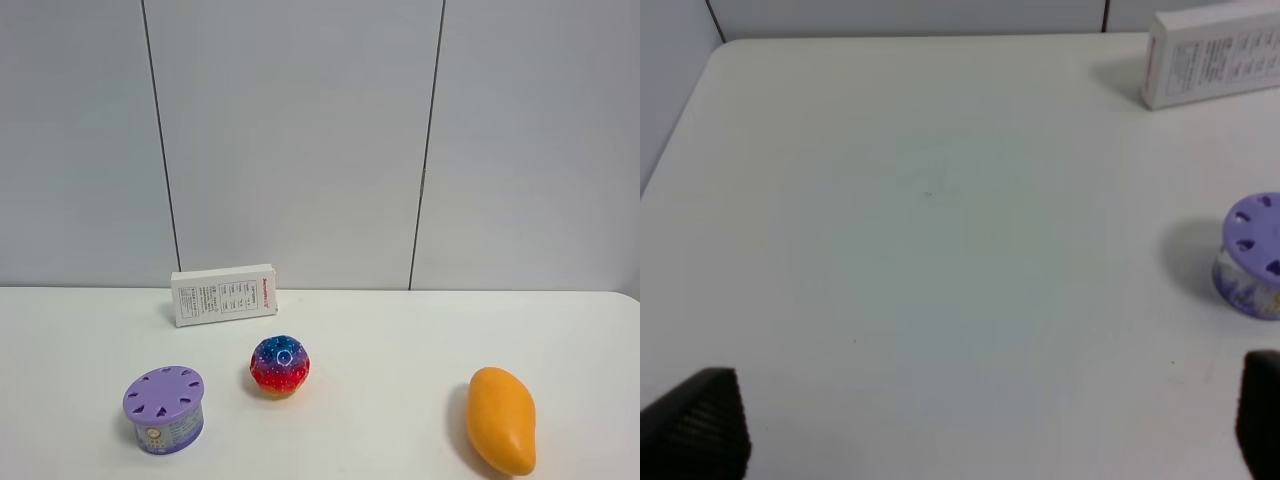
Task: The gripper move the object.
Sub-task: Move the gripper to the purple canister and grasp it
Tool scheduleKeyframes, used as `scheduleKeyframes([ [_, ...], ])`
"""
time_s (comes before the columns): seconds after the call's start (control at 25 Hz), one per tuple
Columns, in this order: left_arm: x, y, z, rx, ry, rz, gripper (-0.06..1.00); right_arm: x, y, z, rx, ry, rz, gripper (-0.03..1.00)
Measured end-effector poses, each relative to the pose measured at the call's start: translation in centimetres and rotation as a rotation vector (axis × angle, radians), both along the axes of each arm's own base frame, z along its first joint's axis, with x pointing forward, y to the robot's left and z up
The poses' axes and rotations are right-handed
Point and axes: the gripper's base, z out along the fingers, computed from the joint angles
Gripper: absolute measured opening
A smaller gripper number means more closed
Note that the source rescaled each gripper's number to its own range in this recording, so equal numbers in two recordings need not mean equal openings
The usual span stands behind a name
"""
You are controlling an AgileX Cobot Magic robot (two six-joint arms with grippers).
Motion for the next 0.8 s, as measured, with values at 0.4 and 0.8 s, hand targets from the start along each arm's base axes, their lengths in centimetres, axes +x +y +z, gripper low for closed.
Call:
scheduleKeyframes([
  [0.4,0.0,0.0,0.0,0.0,0.0,0.0,1.0,0.0,0.01,0.0,0.001,0.0,0.0,1.0],
  [0.8,0.02,-0.19,0.01,-0.019,-0.003,-0.013,1.0,0.0,0.01,0.0,0.001,0.0,0.0,1.0],
])
